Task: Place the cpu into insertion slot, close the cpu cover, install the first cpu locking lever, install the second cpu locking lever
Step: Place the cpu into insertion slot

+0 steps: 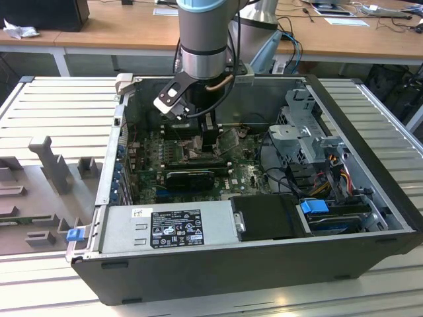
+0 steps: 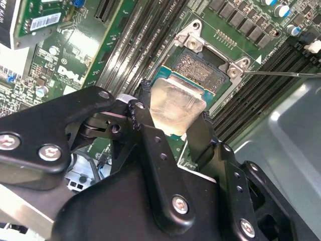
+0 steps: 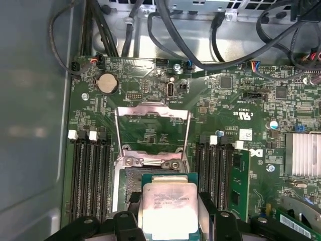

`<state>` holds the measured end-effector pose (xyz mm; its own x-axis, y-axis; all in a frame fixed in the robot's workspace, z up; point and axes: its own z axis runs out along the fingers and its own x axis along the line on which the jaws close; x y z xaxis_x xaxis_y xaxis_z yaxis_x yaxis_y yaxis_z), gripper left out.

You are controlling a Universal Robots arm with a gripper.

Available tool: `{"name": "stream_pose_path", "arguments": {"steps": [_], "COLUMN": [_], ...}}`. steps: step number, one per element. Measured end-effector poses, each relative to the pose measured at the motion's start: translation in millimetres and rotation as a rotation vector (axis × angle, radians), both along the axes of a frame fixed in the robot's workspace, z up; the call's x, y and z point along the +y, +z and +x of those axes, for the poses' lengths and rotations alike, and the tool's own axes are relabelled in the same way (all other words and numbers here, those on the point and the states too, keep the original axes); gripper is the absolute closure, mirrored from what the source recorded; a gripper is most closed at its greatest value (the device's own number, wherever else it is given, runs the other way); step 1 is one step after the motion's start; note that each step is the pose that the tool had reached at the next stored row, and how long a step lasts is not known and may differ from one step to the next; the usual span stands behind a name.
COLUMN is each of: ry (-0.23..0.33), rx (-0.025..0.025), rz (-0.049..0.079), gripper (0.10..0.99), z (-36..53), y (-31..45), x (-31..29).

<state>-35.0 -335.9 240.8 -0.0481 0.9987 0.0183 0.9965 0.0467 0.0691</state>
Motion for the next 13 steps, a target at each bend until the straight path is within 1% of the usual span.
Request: {"name": "stream_pose_path", "arguments": {"steps": [6,9,13], "ry": [-0.001,-0.030,-0.030], "rx": [0.0000,0.0001,0.0000], "rz": [0.000,0.000,0.002], "gripper": [0.557,0.557,0.557], "z": [0.1,0.0,-0.1], "y": [-0.3,-1.1,-6.4], "x": [3.4,4.4,6.5]}}
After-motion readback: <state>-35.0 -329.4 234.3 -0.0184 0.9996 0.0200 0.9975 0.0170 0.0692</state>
